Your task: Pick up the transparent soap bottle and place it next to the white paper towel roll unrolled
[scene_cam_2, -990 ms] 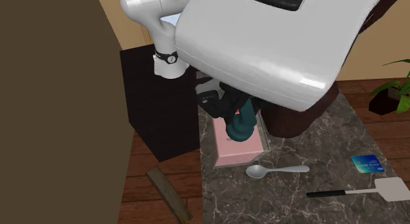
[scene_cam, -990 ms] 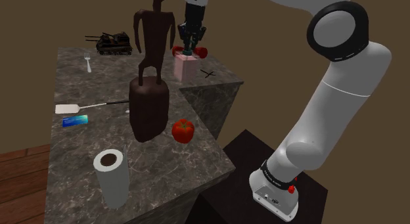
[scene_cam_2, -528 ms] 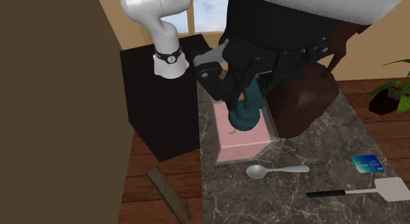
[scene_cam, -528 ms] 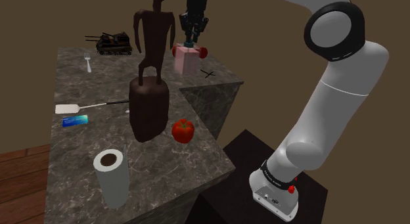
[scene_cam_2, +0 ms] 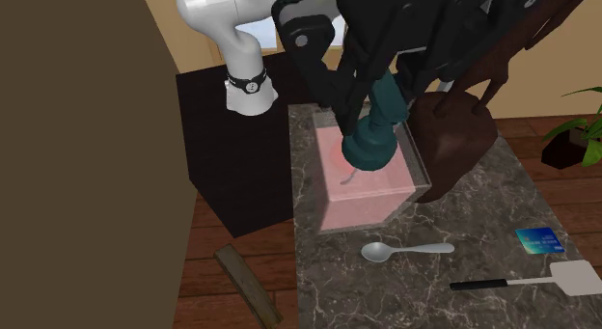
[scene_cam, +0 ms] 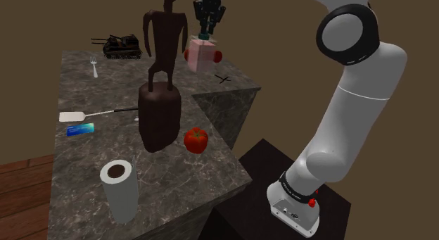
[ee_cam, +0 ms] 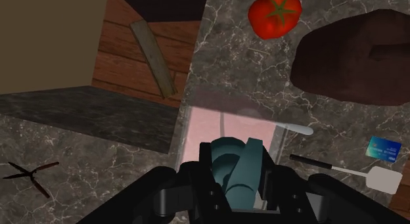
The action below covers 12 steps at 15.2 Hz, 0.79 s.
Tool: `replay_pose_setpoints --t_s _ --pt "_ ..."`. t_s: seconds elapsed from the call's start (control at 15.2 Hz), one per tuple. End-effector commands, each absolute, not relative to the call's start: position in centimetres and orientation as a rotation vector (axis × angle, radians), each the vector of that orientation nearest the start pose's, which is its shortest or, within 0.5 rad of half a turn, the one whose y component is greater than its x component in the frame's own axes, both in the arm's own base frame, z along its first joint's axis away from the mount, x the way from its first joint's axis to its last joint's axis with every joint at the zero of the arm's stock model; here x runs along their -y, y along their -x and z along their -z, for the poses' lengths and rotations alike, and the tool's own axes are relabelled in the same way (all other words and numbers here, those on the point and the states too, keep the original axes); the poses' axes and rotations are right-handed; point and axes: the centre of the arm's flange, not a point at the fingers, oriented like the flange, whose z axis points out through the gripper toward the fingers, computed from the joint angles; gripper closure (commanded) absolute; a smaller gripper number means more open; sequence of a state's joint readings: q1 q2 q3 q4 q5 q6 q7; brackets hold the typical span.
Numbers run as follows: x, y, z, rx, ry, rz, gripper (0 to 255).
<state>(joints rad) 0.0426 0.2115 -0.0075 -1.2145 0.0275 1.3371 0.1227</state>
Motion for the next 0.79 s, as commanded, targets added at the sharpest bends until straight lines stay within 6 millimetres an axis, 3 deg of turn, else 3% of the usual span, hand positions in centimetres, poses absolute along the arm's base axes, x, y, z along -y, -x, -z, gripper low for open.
replay_pose_setpoints --t_s 0.0,0.26,0.73 --pt "-2.5 -59.2 -65.8 -0.128 3.117 -0.142 255" --pt "-2.5 -59.2 -67.8 -0.128 3.117 -0.142 255" --pt "-8.9 -52.6 -67.8 -0.128 3.117 -0.142 255"
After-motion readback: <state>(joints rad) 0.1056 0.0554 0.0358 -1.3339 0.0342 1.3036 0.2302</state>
